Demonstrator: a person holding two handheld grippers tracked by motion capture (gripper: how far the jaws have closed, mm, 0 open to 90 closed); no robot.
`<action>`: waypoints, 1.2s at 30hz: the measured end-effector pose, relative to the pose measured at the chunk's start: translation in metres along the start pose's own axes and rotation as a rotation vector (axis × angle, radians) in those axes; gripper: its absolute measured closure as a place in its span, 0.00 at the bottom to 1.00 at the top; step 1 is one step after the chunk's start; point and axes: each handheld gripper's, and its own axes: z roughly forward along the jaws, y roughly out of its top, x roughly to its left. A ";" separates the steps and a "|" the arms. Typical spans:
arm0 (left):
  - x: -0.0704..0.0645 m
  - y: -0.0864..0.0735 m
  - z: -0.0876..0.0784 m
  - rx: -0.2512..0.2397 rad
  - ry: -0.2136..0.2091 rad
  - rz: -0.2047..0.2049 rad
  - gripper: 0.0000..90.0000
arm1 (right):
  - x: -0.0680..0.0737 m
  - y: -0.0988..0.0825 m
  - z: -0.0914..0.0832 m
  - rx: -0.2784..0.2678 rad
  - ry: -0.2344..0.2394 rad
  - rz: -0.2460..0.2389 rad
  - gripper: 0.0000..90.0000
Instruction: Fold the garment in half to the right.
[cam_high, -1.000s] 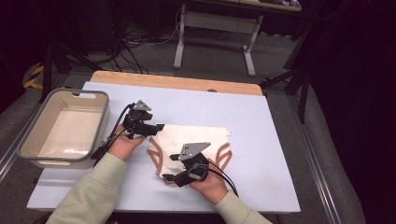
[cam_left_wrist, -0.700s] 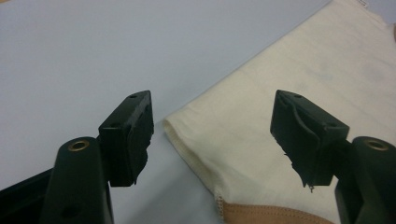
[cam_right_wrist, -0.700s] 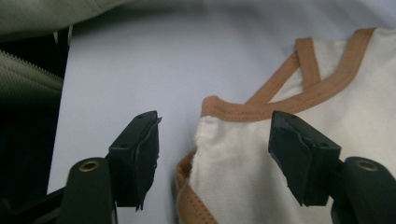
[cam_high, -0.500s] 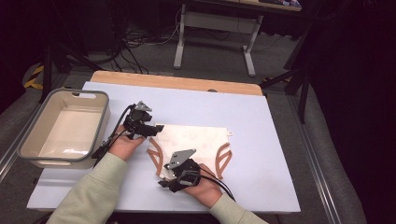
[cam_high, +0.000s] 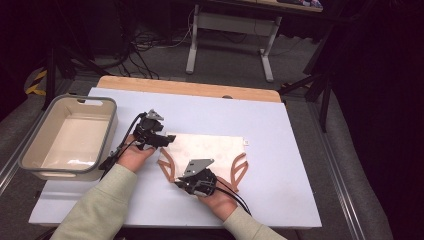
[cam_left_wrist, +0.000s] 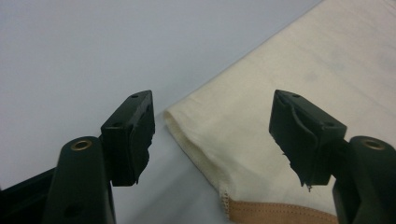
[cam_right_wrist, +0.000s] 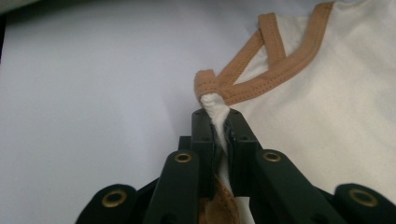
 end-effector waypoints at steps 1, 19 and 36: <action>0.000 0.000 0.001 0.006 0.007 -0.001 0.37 | 0.000 0.000 0.000 0.000 0.000 0.019 0.94; -0.006 -0.005 0.019 0.112 0.064 0.013 0.75 | 0.003 0.000 -0.001 -0.004 -0.006 0.029 0.94; -0.003 -0.001 0.001 0.090 0.031 -0.053 0.98 | 0.011 0.008 -0.005 -0.046 0.013 0.029 0.95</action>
